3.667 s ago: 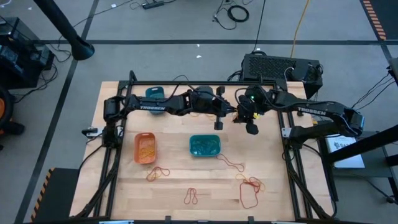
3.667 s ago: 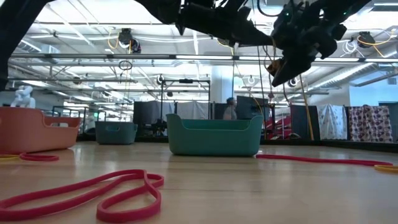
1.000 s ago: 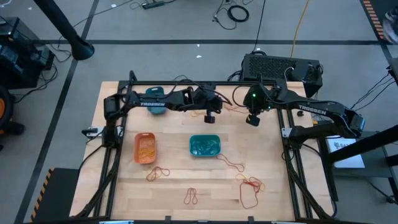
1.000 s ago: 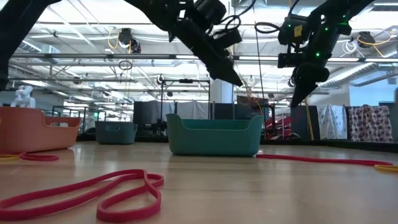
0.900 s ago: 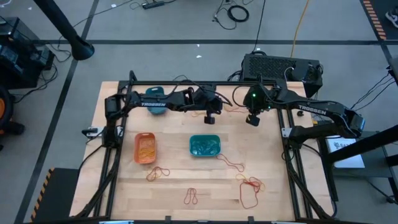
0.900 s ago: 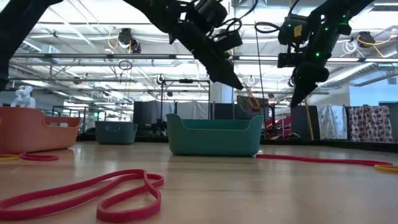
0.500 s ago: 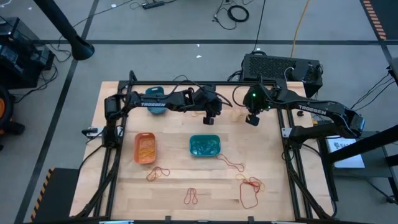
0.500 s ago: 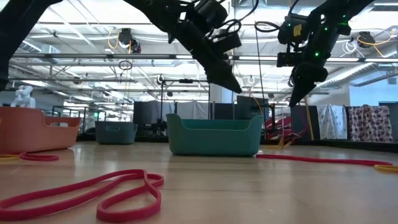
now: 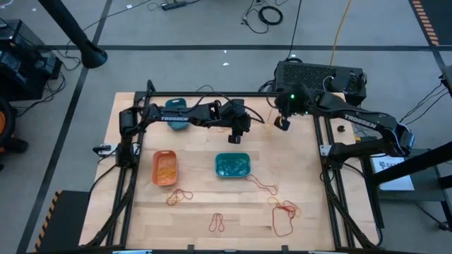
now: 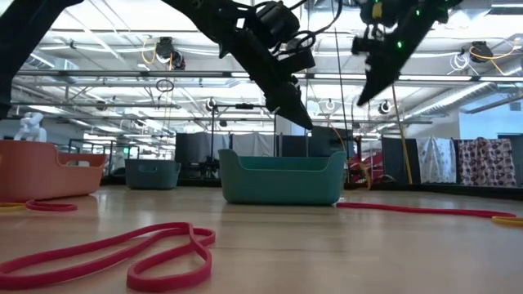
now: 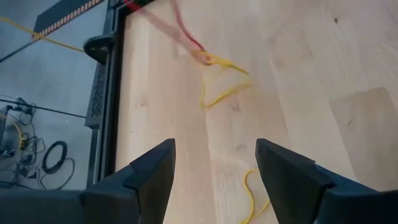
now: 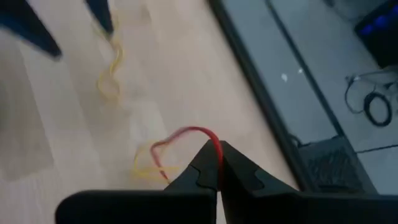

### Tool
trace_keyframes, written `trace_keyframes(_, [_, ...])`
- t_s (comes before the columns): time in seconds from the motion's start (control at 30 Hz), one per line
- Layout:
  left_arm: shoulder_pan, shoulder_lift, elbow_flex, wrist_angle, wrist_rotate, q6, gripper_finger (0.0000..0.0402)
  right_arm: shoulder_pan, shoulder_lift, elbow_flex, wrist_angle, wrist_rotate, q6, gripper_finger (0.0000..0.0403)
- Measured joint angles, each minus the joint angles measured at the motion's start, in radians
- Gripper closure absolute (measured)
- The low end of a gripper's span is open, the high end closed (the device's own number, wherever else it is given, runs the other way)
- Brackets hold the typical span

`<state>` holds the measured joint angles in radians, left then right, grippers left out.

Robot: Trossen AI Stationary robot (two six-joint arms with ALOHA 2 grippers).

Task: Sort rubber bands into baskets
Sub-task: Put the yellow rubber band into the orange bin

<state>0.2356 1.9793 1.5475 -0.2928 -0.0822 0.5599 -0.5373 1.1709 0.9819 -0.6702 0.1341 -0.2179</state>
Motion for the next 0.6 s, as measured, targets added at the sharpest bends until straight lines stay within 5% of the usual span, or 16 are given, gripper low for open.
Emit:
trace_keyframes(0.4, [0.001,0.000,0.000,-0.005,0.027,-0.005,0.0171,0.002,-0.001,0.227,-0.082,0.000,-0.002,0.0403])
trace_keyframes(0.6, [0.001,0.000,0.000,-0.006,0.030,-0.005,0.0171,-0.004,0.000,0.255,-0.104,0.079,-0.003,0.0403])
